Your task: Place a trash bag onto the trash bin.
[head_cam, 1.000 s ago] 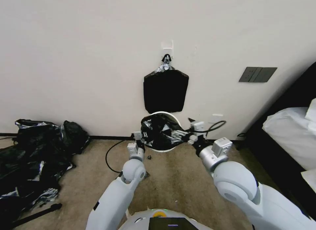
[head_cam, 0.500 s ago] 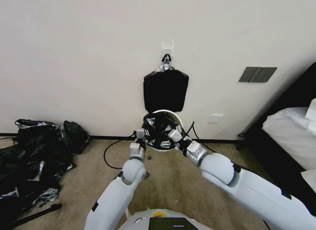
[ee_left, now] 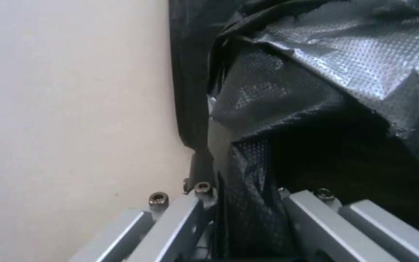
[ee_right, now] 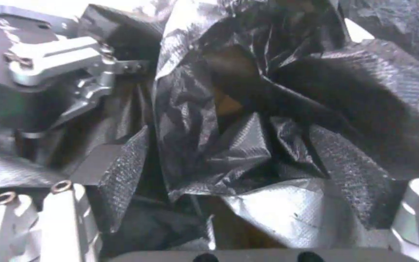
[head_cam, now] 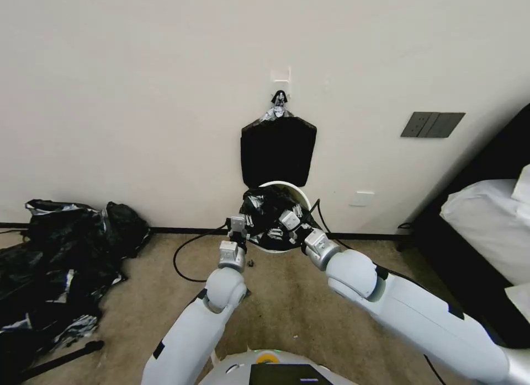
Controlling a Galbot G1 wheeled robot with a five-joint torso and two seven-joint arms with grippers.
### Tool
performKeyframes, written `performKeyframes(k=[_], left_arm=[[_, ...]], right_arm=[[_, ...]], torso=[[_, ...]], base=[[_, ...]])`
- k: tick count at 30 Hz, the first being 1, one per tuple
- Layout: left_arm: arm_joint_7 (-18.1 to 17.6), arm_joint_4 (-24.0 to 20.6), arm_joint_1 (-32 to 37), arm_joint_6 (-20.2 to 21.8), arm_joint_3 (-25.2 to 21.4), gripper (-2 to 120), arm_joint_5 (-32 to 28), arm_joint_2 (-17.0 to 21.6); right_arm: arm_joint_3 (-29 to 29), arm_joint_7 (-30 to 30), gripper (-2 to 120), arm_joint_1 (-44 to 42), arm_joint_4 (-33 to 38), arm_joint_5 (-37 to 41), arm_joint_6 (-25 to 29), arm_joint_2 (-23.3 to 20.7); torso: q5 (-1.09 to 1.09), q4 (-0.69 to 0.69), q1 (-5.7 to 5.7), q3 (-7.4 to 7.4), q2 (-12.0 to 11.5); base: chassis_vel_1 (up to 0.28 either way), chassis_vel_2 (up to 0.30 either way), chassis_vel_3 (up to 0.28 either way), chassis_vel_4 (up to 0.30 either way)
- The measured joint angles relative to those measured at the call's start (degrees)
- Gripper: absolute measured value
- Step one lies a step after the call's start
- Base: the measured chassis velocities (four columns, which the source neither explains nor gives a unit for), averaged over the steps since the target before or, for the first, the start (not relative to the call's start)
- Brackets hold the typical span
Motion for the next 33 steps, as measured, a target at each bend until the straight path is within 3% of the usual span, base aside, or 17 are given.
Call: performKeyframes(k=[12,13,18,20,21,24,33], left_arm=[[-0.11,-0.33,-0.66,0.15,1.21,2,-0.23,-0.45],[-0.13,-0.31,-0.68,0.20,1.22,2,-0.30,-0.51],[-0.14,-0.04,-0.67,0.24,1.14,2,-0.40,-0.50],[-0.16,0.13,-0.64,0.30,1.10,2,-0.57,-0.48],[-0.16,0.13,-0.64,0.30,1.10,2,-0.57,-0.48],[-0.17,0.15,-0.66,0.35,1.13,2,-0.67,-0.66],[1.05,1.33,0.06,0.37,1.04,2,0.69,-0.53]], right_arm=[[-0.70,-0.03,60,-0.39,-2.01,-6.61,-0.15,0.83],[-0.39,0.16,52,-0.80,-2.14,-7.82,0.12,0.77],[0.64,0.83,38,-1.63,-1.87,-8.20,0.59,0.39],[1.57,1.10,24,-2.63,-1.40,-8.10,1.12,-0.17],[1.57,1.10,24,-2.63,-1.40,-8.10,1.12,-0.17],[2.59,1.11,7,-3.73,-1.65,-7.12,2.28,-0.37],[5.13,2.43,6,-3.89,1.51,-3.15,3.75,-1.39]], torso=[[0.01,0.00,0.00,0.00,0.00],[0.00,0.00,0.00,0.00,0.00],[0.00,0.00,0.00,0.00,0.00],[0.00,0.00,0.00,0.00,0.00],[0.00,0.00,0.00,0.00,0.00],[0.01,0.00,0.00,0.00,0.00],[0.00,0.00,0.00,0.00,0.00]], base=[[0.000,0.000,0.000,0.000],[0.000,0.000,0.000,0.000],[0.000,0.000,0.000,0.000],[0.000,0.000,0.000,0.000],[0.000,0.000,0.000,0.000],[0.000,0.000,0.000,0.000],[0.000,0.000,0.000,0.000]])
